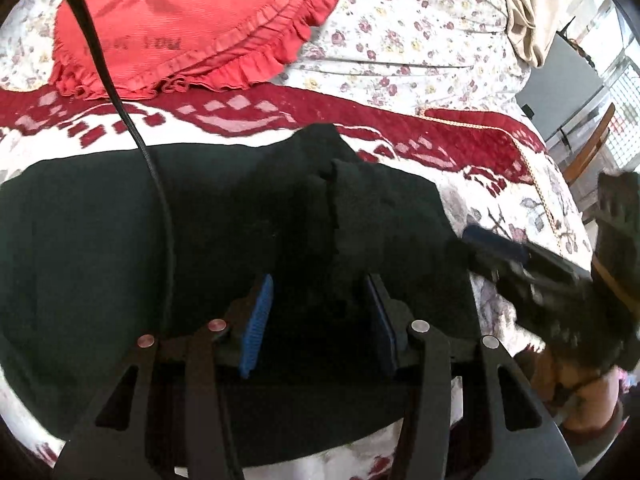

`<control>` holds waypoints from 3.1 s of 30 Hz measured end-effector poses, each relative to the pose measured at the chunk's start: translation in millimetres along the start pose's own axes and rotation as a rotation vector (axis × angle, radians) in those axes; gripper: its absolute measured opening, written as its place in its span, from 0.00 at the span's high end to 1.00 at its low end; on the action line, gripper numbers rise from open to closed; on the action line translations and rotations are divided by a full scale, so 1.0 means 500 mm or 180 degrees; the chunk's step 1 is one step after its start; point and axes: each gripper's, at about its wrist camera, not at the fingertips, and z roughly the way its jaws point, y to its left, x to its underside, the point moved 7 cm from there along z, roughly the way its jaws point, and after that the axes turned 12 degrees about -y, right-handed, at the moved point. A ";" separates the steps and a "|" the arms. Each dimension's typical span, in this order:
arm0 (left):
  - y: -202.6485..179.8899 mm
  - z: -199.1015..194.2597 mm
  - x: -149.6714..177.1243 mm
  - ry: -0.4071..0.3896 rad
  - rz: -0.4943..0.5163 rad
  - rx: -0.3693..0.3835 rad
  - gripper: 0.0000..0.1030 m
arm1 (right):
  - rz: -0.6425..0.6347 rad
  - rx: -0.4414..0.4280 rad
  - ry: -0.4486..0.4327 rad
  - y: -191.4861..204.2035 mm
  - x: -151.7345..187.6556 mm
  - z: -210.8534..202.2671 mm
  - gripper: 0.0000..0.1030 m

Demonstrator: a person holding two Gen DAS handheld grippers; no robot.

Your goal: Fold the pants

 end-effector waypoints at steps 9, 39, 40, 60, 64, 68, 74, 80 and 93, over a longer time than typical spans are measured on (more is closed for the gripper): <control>0.039 -0.053 0.001 -0.0185 0.0067 -0.0271 0.55 | -0.0184 -0.0008 0.0296 0.061 0.087 0.032 0.57; 0.180 -0.170 -0.003 -0.0499 -0.0226 -0.0712 0.55 | -0.0297 -0.0111 0.0197 0.154 -0.011 0.036 0.51; 0.184 -0.172 -0.001 -0.0495 -0.0243 -0.0723 0.55 | -0.0294 -0.0144 0.0158 0.162 -0.020 0.031 0.51; 0.296 -0.233 0.076 -0.0487 -0.1001 -0.0663 0.38 | -0.0809 -0.0881 0.0310 0.396 -0.085 0.203 0.36; 0.318 -0.217 0.100 -0.0440 -0.1200 -0.0678 0.38 | -0.0895 -0.0954 0.0364 0.432 -0.101 0.249 0.32; 0.334 -0.194 0.103 -0.0425 -0.1348 -0.0620 0.38 | -0.0880 -0.1122 0.0459 0.467 -0.103 0.309 0.32; 0.357 -0.178 0.076 -0.0621 -0.1374 -0.0556 0.25 | -0.0775 -0.1442 0.0702 0.499 -0.077 0.391 0.31; 0.363 -0.183 0.045 -0.0880 -0.1244 -0.0545 0.59 | -0.0358 -0.1618 0.0603 0.483 -0.076 0.391 0.58; 0.131 -0.228 -0.031 -0.1338 -0.0099 0.0121 0.69 | 0.0652 -0.1154 -0.0234 0.265 -0.208 0.117 0.19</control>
